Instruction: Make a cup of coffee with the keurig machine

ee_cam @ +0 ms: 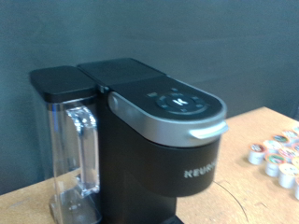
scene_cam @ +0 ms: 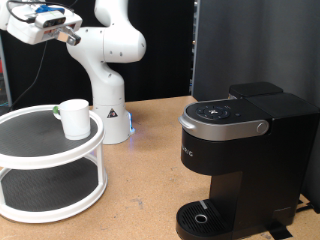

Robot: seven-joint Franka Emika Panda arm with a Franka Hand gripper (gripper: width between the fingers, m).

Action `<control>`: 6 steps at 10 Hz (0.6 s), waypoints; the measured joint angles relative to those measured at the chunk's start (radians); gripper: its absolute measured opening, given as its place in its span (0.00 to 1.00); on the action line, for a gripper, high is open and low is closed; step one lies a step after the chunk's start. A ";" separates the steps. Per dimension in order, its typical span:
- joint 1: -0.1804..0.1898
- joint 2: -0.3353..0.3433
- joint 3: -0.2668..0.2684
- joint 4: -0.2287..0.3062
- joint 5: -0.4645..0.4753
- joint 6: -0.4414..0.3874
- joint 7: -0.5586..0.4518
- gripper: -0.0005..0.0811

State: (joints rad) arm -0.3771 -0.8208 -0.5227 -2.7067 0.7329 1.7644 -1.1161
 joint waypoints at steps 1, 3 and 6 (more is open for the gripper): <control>-0.014 -0.005 0.001 0.000 -0.014 -0.001 0.020 0.01; -0.026 -0.006 -0.005 0.013 -0.039 -0.030 0.035 0.01; -0.030 -0.005 -0.035 0.059 -0.101 -0.120 0.039 0.01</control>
State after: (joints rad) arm -0.4070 -0.8257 -0.5579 -2.6473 0.6320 1.6445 -1.0775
